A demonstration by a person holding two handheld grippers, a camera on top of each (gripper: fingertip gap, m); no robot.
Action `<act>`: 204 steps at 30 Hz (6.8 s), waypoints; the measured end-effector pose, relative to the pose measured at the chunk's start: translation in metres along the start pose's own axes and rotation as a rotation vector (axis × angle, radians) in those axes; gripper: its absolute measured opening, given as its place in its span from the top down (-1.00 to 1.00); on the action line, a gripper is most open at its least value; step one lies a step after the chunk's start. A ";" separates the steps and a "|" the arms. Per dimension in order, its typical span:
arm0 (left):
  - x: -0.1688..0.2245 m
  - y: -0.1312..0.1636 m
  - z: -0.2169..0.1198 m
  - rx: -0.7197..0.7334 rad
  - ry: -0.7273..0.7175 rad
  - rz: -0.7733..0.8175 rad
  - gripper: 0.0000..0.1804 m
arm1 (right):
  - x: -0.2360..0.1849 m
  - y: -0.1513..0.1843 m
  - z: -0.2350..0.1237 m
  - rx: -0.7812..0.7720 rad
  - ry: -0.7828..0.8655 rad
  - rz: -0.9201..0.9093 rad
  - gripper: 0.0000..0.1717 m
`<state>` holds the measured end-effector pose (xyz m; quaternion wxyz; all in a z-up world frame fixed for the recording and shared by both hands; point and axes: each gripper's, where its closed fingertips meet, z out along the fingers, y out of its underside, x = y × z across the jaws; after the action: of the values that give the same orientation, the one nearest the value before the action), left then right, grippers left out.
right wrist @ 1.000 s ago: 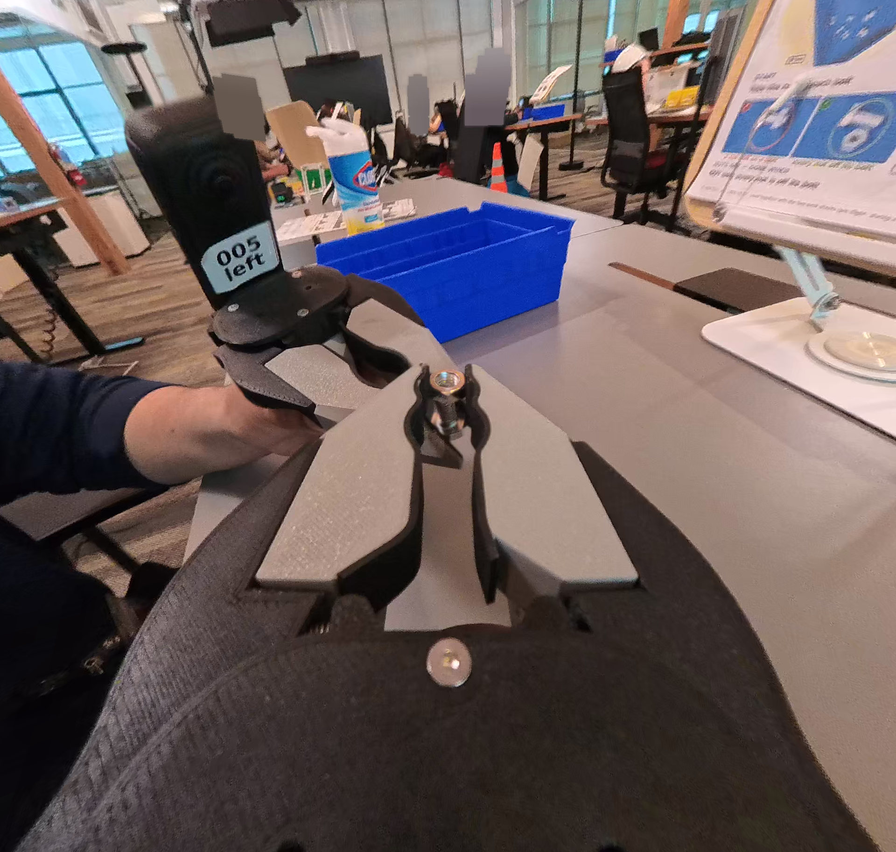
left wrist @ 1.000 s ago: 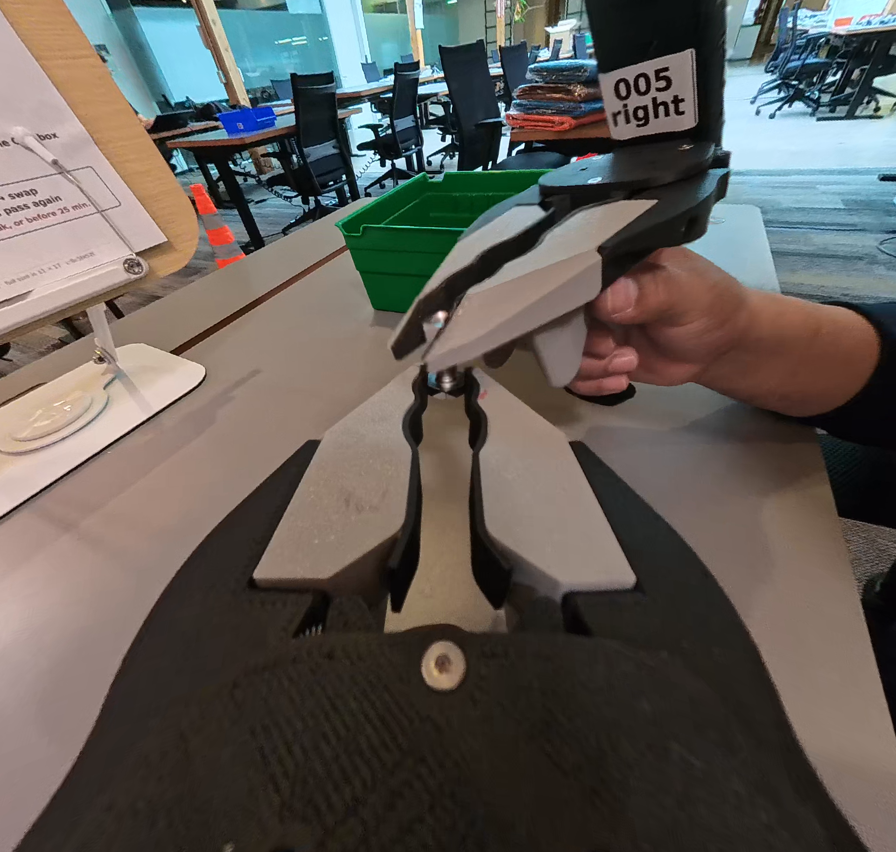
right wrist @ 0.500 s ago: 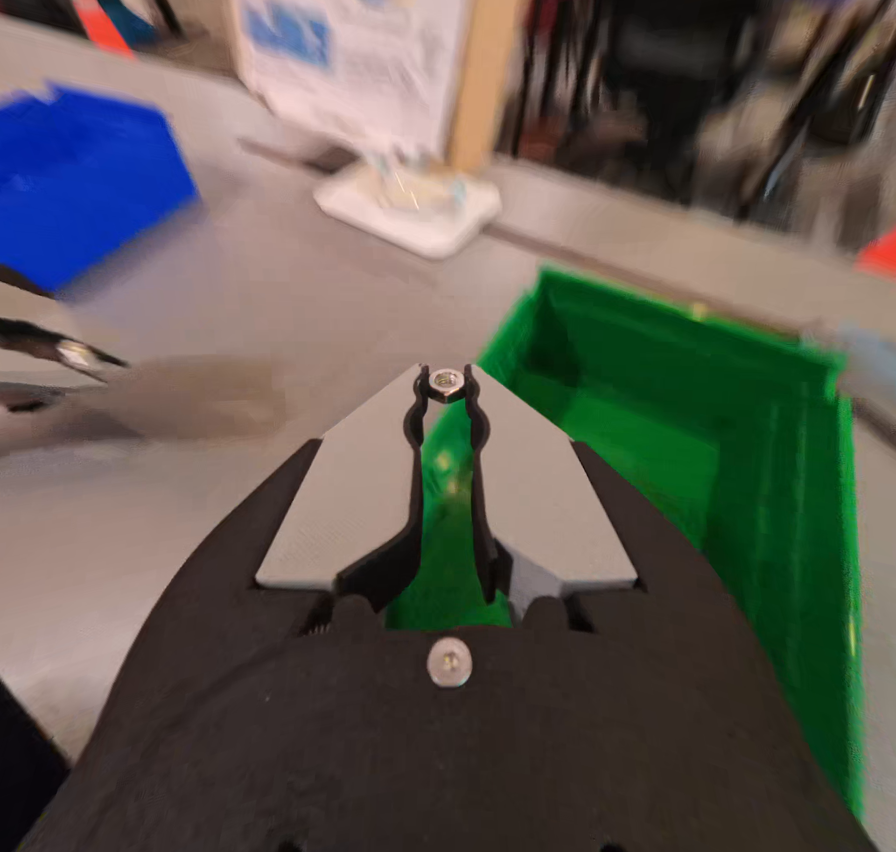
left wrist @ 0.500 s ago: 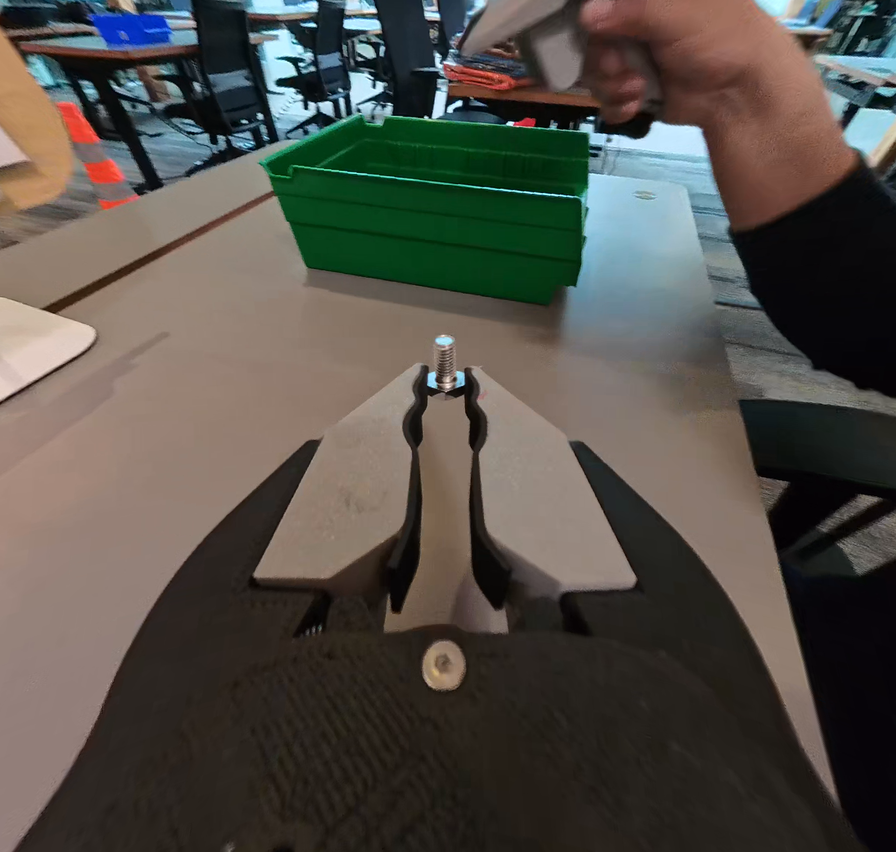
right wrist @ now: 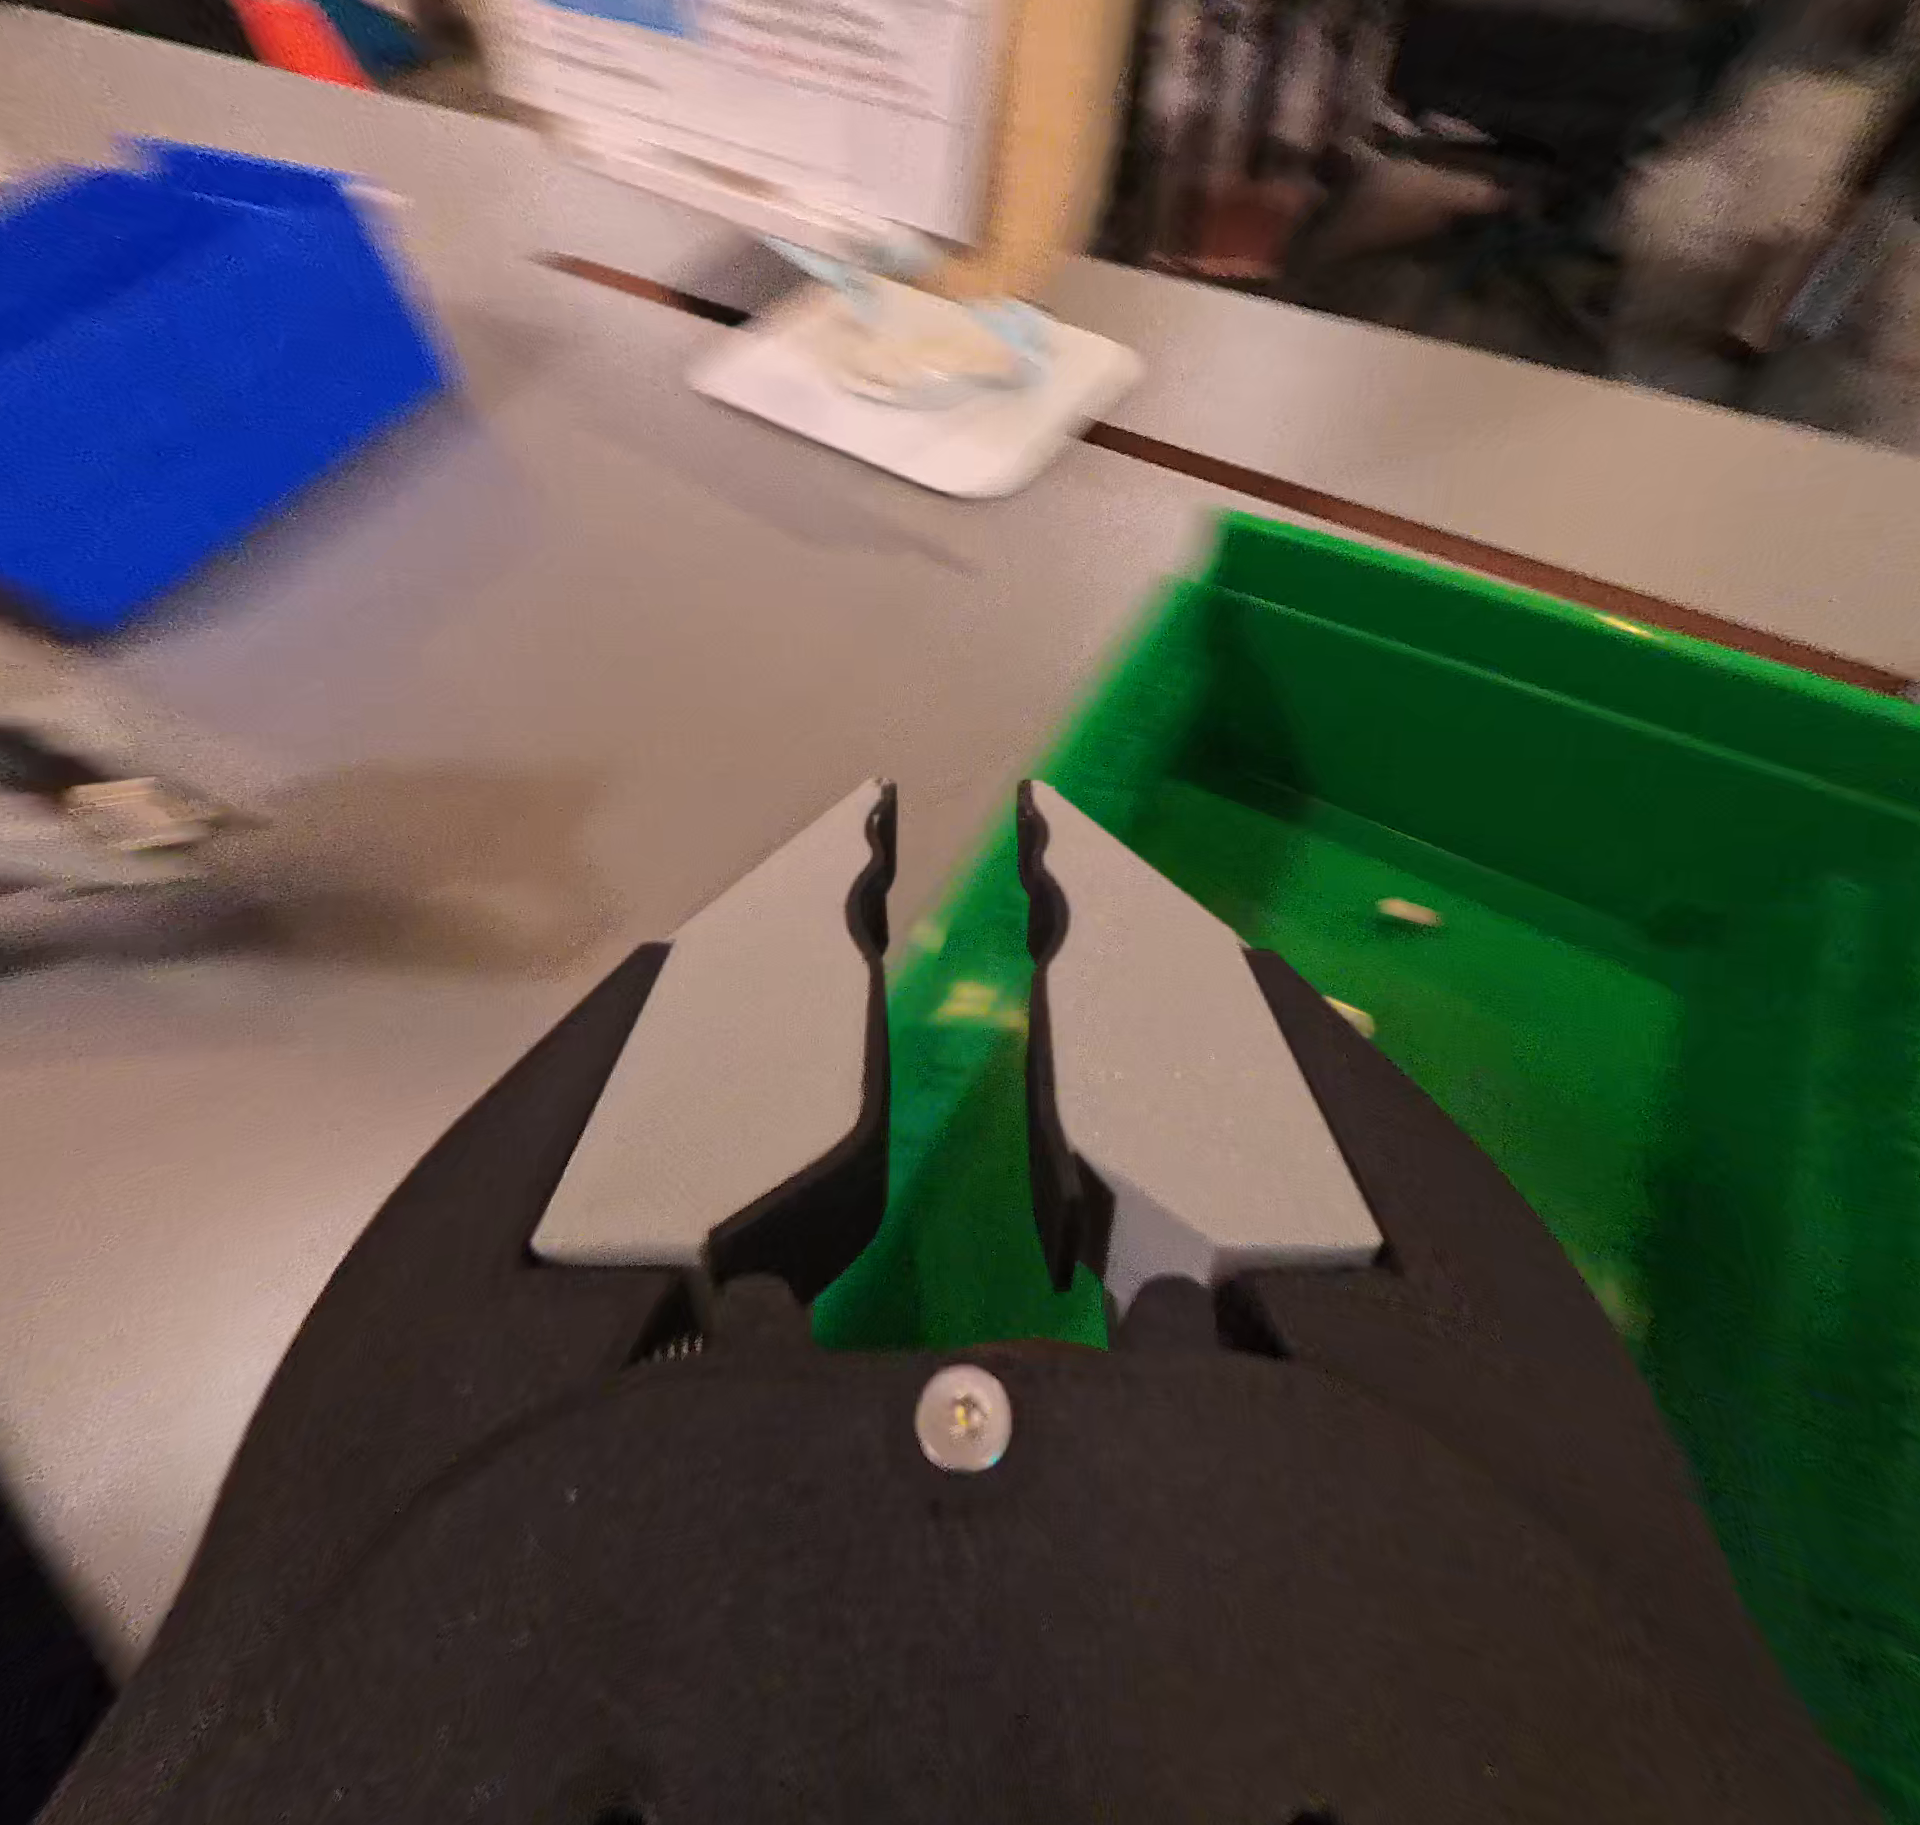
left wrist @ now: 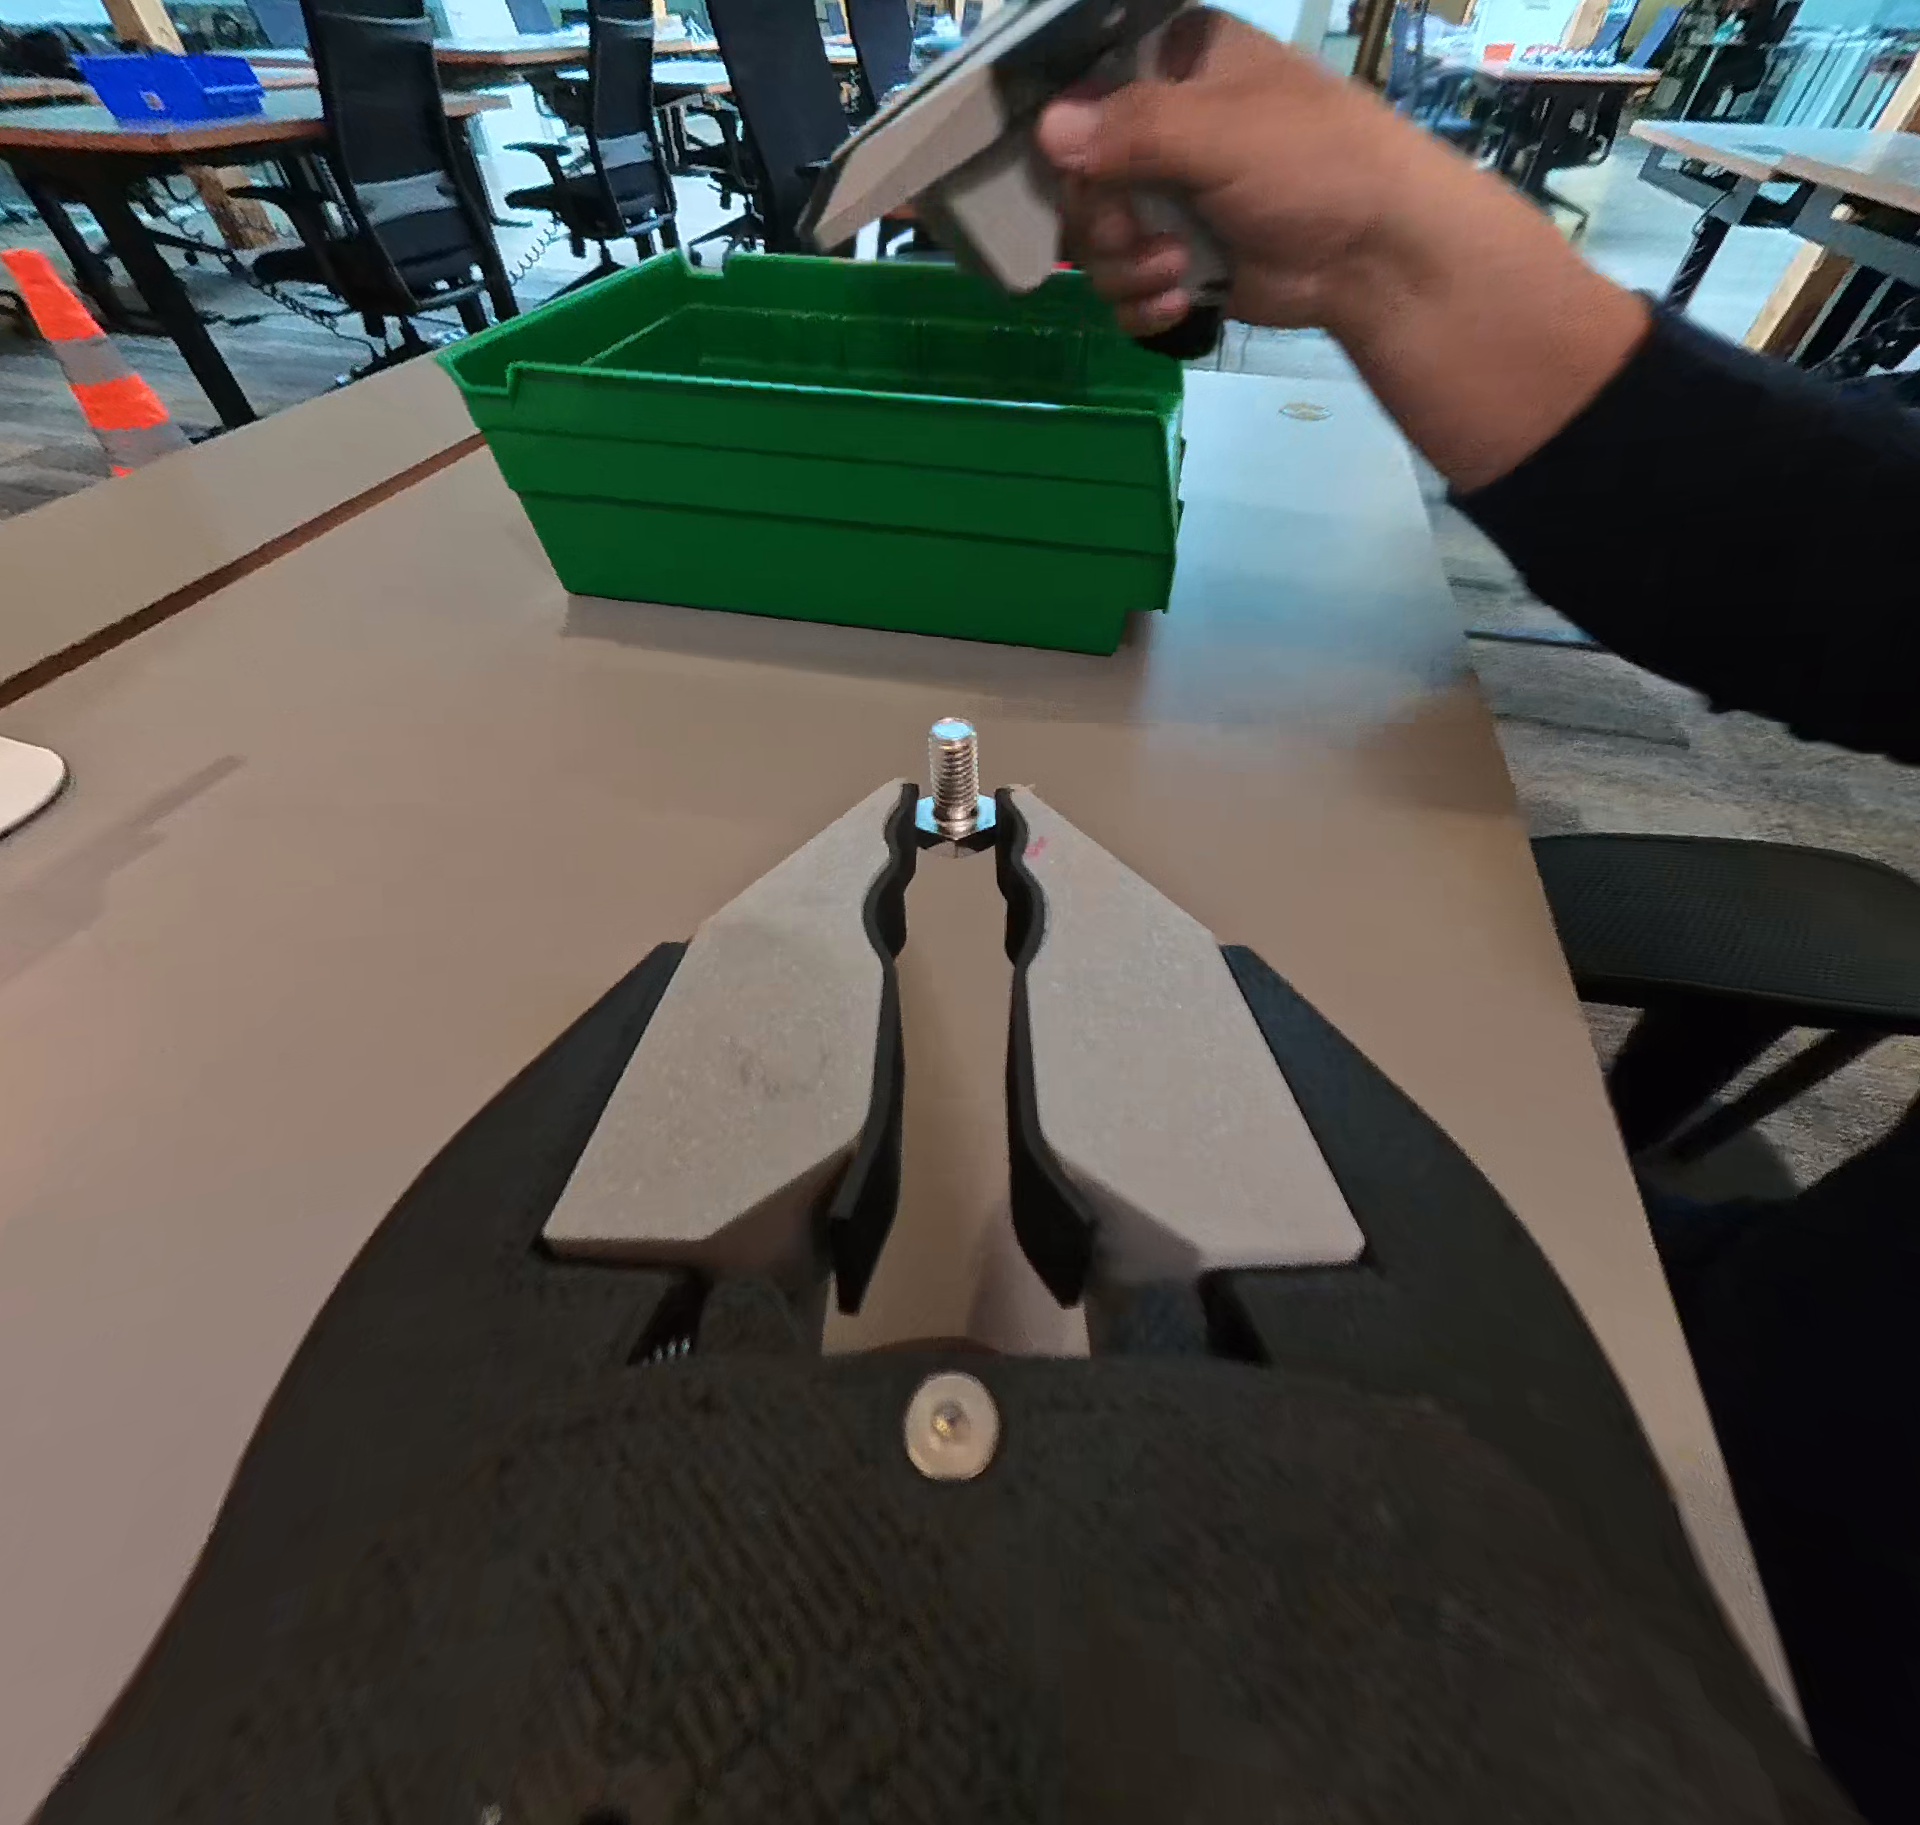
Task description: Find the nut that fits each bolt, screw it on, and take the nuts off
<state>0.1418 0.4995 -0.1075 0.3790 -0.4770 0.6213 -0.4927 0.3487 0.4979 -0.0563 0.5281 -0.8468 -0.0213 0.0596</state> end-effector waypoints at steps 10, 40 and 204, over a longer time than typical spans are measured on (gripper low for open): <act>0.007 0.006 0.006 -0.067 -0.079 0.154 0.86 | -0.218 0.041 0.047 -0.068 -0.416 -0.134 0.78; -0.012 0.021 0.002 -0.127 -0.117 0.019 0.70 | -0.068 -0.001 -0.043 -0.001 -0.021 -0.157 0.79; -0.013 0.047 -0.104 -0.730 0.270 0.021 0.79 | -0.299 0.060 0.117 0.046 -0.490 -0.543 0.83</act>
<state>0.0373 0.5406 -0.1292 0.1042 -0.5050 0.8049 -0.2937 0.0362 0.5464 -0.1379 0.5228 -0.7588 -0.3697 0.1189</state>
